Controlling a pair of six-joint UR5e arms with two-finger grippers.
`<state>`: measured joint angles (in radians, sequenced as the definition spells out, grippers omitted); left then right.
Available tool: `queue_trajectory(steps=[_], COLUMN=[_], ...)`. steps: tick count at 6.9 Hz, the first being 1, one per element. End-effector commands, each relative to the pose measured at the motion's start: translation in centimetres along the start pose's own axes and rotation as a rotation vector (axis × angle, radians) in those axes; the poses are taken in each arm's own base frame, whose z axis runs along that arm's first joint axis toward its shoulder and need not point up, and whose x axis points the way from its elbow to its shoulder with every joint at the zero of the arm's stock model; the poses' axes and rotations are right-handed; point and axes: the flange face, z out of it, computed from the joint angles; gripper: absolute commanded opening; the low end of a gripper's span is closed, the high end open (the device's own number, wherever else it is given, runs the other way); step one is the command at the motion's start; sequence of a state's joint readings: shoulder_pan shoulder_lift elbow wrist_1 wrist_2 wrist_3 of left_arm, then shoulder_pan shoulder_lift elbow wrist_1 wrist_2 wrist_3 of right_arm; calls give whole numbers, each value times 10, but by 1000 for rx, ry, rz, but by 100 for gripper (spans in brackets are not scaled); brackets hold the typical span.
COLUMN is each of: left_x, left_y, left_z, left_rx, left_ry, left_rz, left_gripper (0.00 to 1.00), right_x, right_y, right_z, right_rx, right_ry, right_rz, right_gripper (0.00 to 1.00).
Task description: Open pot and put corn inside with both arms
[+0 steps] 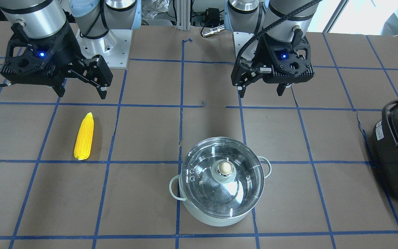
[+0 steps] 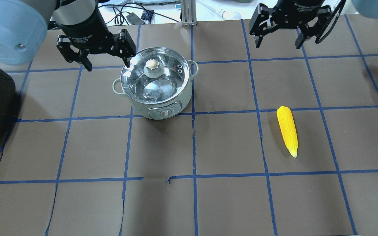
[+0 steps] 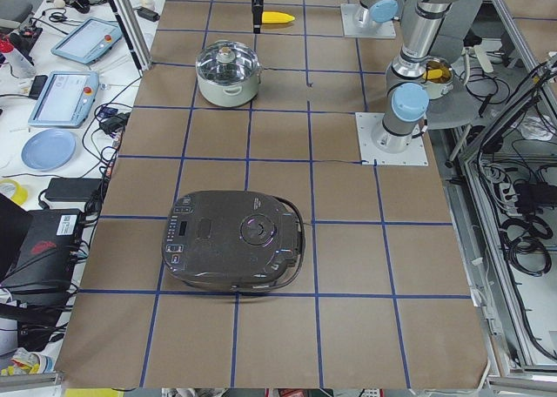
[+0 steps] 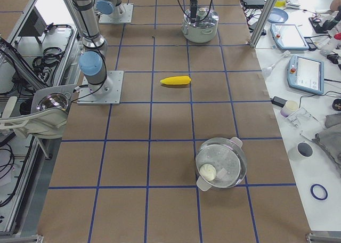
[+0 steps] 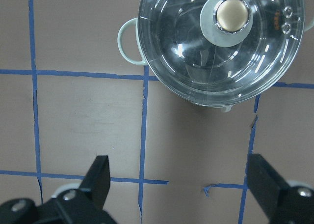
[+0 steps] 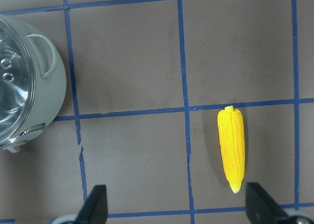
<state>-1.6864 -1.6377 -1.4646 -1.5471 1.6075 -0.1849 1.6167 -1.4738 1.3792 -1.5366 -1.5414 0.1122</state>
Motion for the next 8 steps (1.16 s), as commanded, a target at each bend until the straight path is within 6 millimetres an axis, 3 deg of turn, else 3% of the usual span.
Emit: queue_trajectory(steps=[1,3,4,5,7,8], left_x=[0,-8,-23,-20,-16,-5], left_y=[-5,-7,-11,-14,-54,-81], left_z=[7,4,1,6,19,38], left_rx=[-6,-1,-4,-33,-32,-44], left_ry=[0,2,4,76,67,66], left_rz=[-3,-23,-53,-72,-69,-58], left_gripper=[100,100,100,100,100,100], right_x=[0,4,14,32,39,60], right_y=[-1,-6,-7,-9,-15,-24], right_z=[1,5,20,34,43,77], right_rx=[1,31,1,-28,22,15], right_ry=[3,7,5,4,15,11], right_rz=[-8,-134,-113,-84,-67,-33], right_gripper=[100,100,98,98,96,96])
